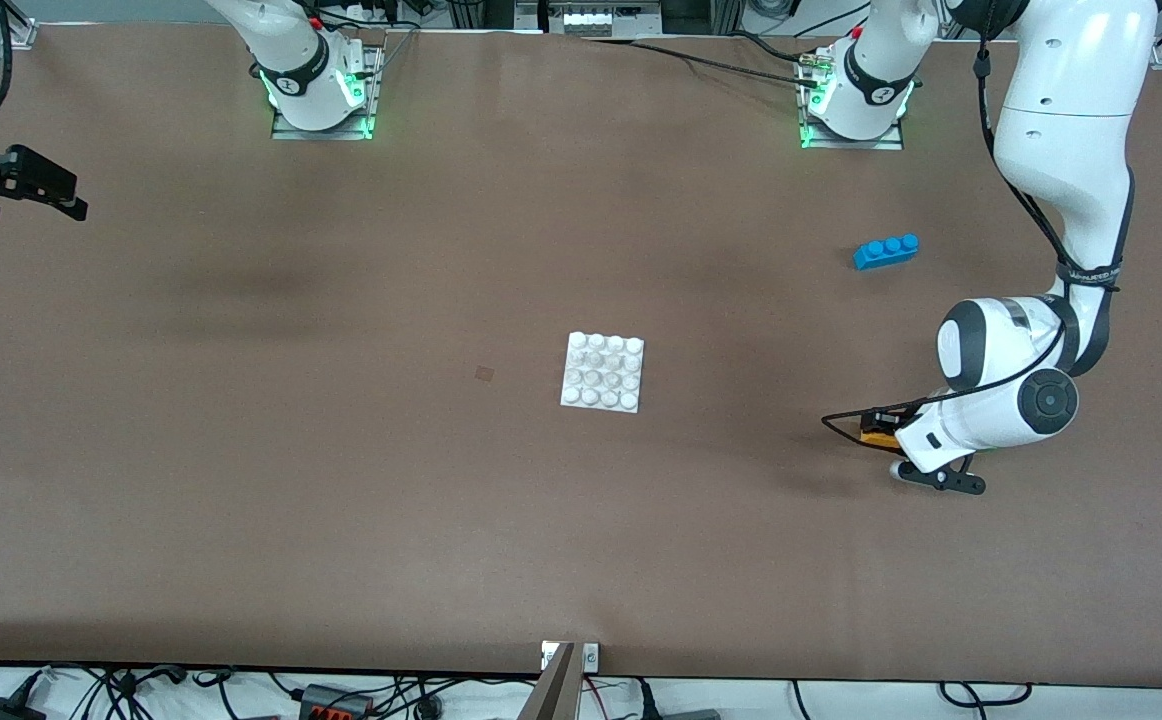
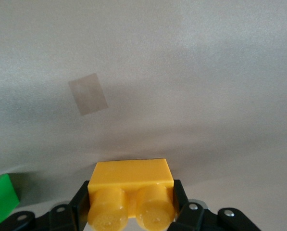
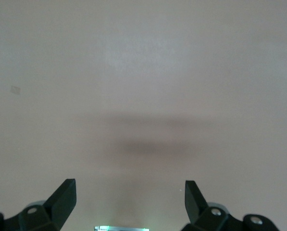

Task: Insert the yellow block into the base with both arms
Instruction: 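Lift the yellow block with the left gripper and carry it over the base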

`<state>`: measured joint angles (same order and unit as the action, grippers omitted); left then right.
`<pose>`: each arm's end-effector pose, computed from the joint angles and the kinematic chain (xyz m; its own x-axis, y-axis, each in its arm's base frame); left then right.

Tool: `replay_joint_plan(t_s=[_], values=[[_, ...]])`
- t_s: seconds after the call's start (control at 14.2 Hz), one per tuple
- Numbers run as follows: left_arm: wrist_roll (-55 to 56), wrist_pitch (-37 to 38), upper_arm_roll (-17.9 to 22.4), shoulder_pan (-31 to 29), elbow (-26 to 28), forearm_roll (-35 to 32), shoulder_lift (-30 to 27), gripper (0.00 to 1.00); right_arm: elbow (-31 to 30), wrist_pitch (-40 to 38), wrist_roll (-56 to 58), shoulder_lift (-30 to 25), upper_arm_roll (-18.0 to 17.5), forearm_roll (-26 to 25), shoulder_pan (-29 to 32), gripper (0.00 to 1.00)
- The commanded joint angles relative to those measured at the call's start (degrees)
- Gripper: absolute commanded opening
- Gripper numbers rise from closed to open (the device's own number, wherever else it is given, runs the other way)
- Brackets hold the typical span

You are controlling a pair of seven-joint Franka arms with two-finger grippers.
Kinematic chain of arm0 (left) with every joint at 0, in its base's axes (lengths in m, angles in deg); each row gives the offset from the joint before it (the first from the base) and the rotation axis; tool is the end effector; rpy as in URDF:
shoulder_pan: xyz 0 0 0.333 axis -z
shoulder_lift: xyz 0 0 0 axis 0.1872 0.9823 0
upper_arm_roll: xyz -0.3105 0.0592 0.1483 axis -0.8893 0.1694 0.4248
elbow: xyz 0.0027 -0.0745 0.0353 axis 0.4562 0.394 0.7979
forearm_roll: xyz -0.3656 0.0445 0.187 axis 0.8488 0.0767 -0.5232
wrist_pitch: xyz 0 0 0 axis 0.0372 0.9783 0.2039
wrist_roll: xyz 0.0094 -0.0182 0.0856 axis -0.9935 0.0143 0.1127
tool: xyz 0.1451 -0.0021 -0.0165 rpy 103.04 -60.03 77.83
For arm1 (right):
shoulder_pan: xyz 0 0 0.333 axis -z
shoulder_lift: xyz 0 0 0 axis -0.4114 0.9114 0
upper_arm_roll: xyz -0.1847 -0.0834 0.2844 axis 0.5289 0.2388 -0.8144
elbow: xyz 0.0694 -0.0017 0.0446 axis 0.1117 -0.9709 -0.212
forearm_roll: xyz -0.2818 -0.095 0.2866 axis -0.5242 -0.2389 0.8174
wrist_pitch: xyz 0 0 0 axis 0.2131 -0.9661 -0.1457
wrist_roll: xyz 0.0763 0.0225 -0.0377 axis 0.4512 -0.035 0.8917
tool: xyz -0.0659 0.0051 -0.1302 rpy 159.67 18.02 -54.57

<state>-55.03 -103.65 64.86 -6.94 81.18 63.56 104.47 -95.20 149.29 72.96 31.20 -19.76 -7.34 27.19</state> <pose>0.6960 -0.0202 0.1597 0.9795 -0.1743 -0.1014 -0.1655 -0.9822 0.0893 0.5439 -0.0450 0.6122 0.9983 0.0476 -0.0337 0.0476 -0.9989 0.0004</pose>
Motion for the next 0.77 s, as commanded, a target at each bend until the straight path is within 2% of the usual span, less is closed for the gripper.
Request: replay_joint_plan(t_s=[0.0, 0.56, 0.7], values=[[-1.70, 2.16, 0.11, 0.02, 0.26, 2.22, -1.02, 0.64, 2.53, -1.44, -0.44, 0.23, -0.09, 0.30, 0.70, 1.00], [-2.92, 7.96, -0.15, 0.29, -0.53, 2.57, -3.21, 0.61, 3.23, -1.44, 0.27, 0.76, 0.17, 0.12, 0.53, 1.00], [-3.54, 10.59, -0.24, 0.64, -0.62, 6.07, -4.18, 0.60, 3.23, -0.92, 0.00, 0.93, 0.17, 0.12, 0.62, 1.00]])
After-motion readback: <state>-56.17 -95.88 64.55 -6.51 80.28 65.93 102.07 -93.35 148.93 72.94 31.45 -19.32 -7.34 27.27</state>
